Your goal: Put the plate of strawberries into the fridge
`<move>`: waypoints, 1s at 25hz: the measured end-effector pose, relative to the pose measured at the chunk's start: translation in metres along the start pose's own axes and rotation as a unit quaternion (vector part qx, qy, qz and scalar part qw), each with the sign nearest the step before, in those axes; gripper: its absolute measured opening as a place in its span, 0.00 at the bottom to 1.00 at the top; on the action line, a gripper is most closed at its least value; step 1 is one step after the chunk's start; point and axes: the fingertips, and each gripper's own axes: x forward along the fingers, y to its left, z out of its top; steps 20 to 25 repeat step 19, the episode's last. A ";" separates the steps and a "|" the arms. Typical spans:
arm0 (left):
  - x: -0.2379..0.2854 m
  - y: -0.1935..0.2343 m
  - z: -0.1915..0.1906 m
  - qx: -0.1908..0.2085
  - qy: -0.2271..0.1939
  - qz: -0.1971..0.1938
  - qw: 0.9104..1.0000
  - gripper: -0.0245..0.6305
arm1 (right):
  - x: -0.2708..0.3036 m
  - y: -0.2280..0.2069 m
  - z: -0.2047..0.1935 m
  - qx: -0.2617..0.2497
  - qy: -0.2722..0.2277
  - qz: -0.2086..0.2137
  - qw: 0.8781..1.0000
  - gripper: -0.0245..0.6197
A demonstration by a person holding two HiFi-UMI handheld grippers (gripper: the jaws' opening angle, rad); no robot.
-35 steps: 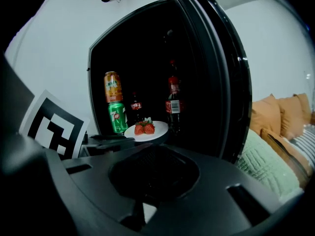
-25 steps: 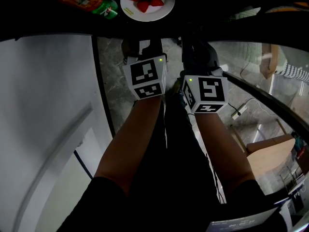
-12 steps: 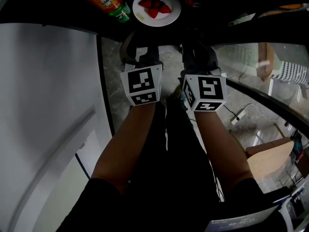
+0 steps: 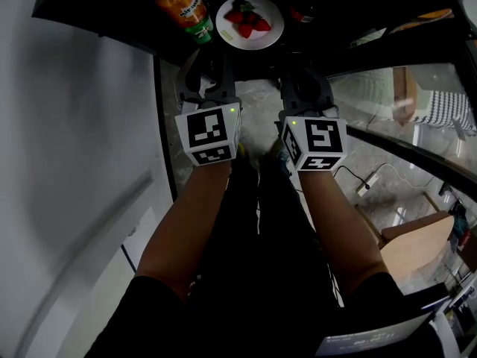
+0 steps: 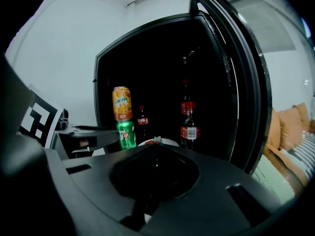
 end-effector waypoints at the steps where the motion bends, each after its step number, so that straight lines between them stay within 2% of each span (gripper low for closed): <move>1: 0.000 0.000 0.001 0.003 -0.001 -0.001 1.000 0.24 | 0.001 0.000 0.000 0.001 0.000 0.000 1.000 0.05; 25: 0.001 0.002 0.011 0.019 -0.010 -0.009 1.000 0.24 | 0.009 -0.004 0.009 0.009 -0.014 -0.004 1.000 0.05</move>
